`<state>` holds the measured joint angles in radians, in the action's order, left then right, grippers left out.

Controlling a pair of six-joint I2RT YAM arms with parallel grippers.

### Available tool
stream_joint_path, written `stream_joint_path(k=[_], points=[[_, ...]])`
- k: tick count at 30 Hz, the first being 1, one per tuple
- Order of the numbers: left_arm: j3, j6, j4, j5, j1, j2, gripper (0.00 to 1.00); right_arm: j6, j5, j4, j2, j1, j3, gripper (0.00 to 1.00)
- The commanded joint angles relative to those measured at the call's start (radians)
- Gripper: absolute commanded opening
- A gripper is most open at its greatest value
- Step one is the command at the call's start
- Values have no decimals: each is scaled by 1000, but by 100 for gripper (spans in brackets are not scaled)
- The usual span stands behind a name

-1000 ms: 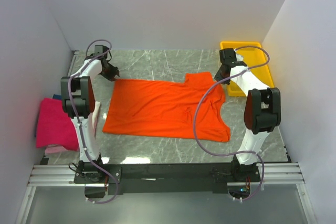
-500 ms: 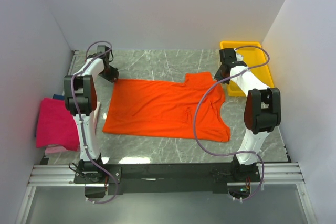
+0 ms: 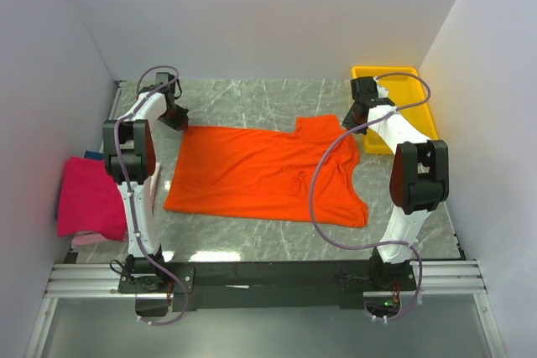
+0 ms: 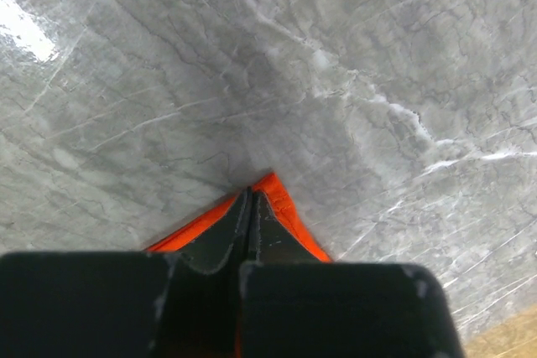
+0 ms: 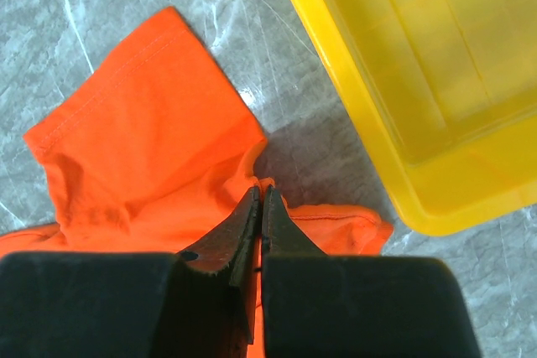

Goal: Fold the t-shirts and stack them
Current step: Fold the tshirt

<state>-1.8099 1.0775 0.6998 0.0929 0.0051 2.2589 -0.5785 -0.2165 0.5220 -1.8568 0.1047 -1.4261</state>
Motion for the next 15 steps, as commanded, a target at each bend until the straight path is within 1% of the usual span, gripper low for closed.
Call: stream_joint_path(k=[1, 6, 15], points=[[9, -21, -8, -10, -1, -30, 1, 14, -11, -24, -12, -5, -42, 0], [55, -28, -59, -18, -1, -119, 1, 14, -30, -28, 24, -7, -31, 0], [139, -37, -123, -42, 10, -202, 1, 11, -34, -34, 100, -5, 12, 0]])
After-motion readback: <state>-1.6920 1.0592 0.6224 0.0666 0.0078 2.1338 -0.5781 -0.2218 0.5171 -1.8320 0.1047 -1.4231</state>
